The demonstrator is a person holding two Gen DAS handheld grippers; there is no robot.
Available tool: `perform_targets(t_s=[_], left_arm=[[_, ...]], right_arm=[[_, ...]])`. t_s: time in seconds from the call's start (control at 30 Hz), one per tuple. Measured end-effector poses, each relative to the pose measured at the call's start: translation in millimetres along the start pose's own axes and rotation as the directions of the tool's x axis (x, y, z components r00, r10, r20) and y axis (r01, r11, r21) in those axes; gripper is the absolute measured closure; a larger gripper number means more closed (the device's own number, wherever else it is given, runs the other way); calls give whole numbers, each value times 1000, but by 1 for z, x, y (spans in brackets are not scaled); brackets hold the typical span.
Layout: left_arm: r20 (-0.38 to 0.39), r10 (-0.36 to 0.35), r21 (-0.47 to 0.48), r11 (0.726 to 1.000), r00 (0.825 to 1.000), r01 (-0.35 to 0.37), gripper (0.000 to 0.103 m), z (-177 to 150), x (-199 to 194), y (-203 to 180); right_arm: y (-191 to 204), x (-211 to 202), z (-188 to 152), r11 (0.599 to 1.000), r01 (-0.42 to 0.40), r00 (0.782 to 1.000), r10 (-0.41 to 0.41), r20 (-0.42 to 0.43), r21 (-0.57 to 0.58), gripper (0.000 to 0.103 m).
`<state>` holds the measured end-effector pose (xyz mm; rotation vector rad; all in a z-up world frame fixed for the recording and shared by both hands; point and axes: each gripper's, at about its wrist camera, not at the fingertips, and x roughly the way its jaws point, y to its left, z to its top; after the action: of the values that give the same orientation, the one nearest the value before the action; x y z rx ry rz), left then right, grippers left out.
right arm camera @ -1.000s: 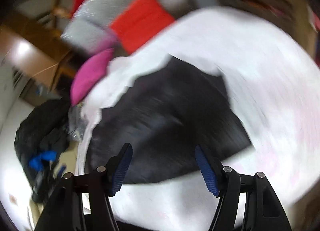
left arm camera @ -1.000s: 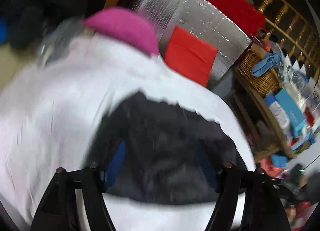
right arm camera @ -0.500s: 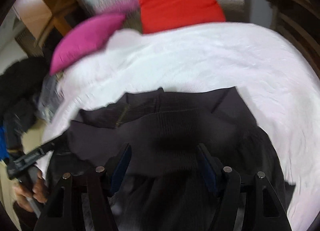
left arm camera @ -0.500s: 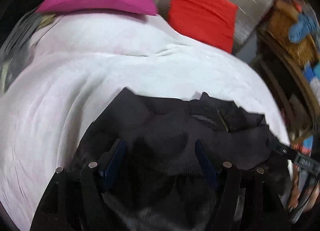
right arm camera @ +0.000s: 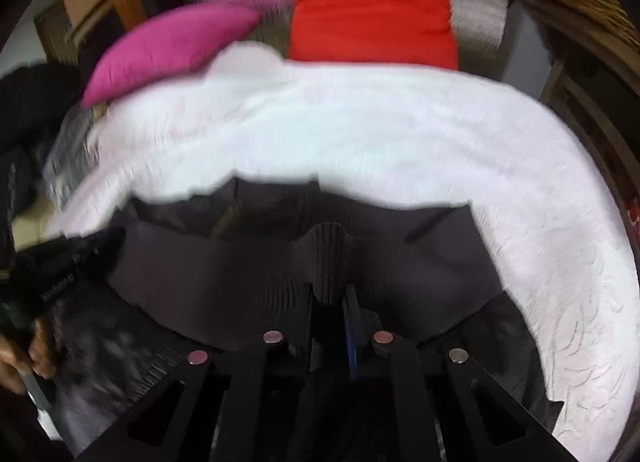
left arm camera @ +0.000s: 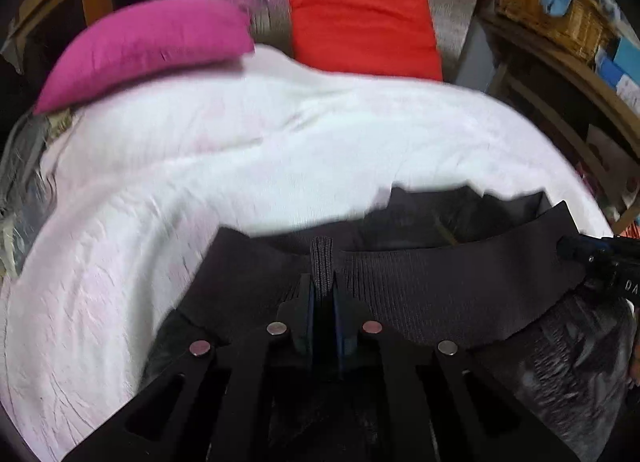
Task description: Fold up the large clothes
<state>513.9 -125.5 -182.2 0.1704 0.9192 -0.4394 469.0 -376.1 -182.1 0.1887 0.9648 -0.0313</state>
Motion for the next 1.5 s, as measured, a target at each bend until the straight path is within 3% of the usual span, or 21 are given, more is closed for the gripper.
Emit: perform_targets(t_s=[0.1,0.2,0.4,0.6,0.67,0.7,0.77,0.87,0.93,1.0,1.03,1.07,1.1,1.2,1.3,1.4,1.5], left_arm=[[66,31,-7,1000,997,-31,95,14,-8,2],[83,69,-9,998,994,-68,95,24,4,2],[-52,109,18,994,993,-108,94,11,75,0],[-2,101,-12,995,995,-101,83,12,52,8],[15,135,-11,991,991,-135,67,11,34,11],[38,147,-24,989,988,-146,64,10,20,14],[85,146,-83,987,986,-139,48,4,-10,22],[128,142,-140,982,982,-123,35,-12,-54,34],[114,184,-136,976,976,-168,30,-22,-75,42],[96,241,-152,962,966,-225,27,-43,-93,52],[91,253,-158,959,963,-237,25,-51,-98,56],[75,265,-166,954,961,-250,24,-64,-102,62],[43,276,-173,949,960,-265,24,-81,-105,68],[-12,283,-195,940,959,-280,24,-113,-107,81],[-64,293,-204,932,954,-300,24,-127,-95,90],[-134,298,-190,928,945,-319,24,-137,-67,94],[-138,338,-115,928,931,-354,24,-136,-57,82]], right_arm=[[-5,-8,16,999,-7,998,5,59,33,89],[-10,2,24,997,-2,997,-4,77,76,89],[-32,63,22,980,29,999,-31,8,196,90],[-55,41,17,944,-65,998,53,47,324,88],[-65,17,8,924,-112,993,86,87,365,88],[-69,4,4,922,-130,989,95,111,364,88],[-75,-27,-8,928,-138,985,92,147,346,88],[-83,-72,-35,931,-168,975,109,192,324,87],[-87,-93,-55,926,-182,972,119,203,331,76],[-91,-103,-74,914,-213,966,145,212,346,44],[-94,-108,-89,901,-236,960,157,232,365,14],[-95,-111,-100,891,-256,951,163,262,376,11],[-96,-114,-112,884,-271,943,164,290,382,11],[-88,-110,-120,897,-268,952,191,239,351,12],[-88,-111,-123,907,-239,958,162,237,346,20],[-101,-81,-128,891,-177,983,139,120,418,28],[-106,-56,-127,890,-136,990,136,31,435,33]])
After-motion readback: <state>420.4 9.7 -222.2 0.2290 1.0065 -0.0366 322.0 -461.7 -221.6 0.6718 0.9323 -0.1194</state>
